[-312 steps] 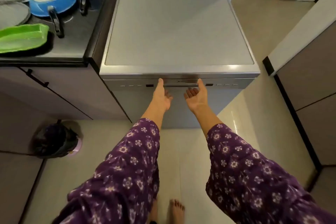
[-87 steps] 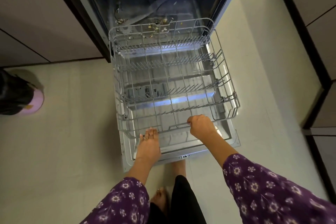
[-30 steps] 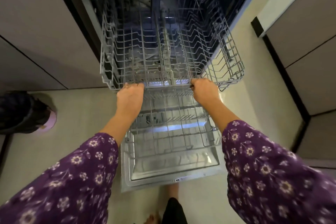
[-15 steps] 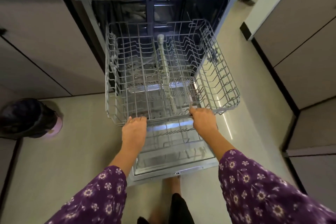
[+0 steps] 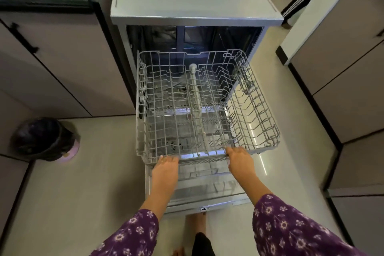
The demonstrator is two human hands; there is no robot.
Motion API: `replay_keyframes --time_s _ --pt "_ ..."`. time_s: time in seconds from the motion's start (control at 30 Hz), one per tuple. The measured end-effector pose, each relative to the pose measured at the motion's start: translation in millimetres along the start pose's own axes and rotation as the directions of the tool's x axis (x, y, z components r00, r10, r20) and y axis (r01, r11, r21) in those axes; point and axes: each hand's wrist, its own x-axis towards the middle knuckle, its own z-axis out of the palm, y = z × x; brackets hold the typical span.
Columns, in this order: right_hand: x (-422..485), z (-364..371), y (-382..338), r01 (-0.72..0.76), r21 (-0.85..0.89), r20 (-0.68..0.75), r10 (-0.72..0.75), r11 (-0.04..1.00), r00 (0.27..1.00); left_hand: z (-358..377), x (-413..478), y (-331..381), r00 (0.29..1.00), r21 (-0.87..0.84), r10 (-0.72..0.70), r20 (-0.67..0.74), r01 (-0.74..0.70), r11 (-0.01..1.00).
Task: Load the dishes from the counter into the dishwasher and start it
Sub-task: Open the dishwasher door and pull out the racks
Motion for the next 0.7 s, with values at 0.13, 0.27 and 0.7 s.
replay_keyframes --time_s 0.13,0.27,0.7 --pt "1.6 -8.2 -2.0 -0.005 -0.037 0.068 0.007 0.999 0.998 1.4 2.9 3.5 0.993 0.026 -0.102 0.062 0.101 0.995" --pt "2.8 -20.2 -11.5 0.018 -0.168 0.168 0.011 0.986 0.986 -7.6 1.8 -1.1 0.99 0.058 -0.061 0.126 0.054 0.997" --pt "0.6 -153.3 -84.3 0.178 0.003 0.236 -0.173 0.984 0.956 -150.9 6.5 0.4 0.991 -0.171 -0.07 0.118 0.09 0.981"
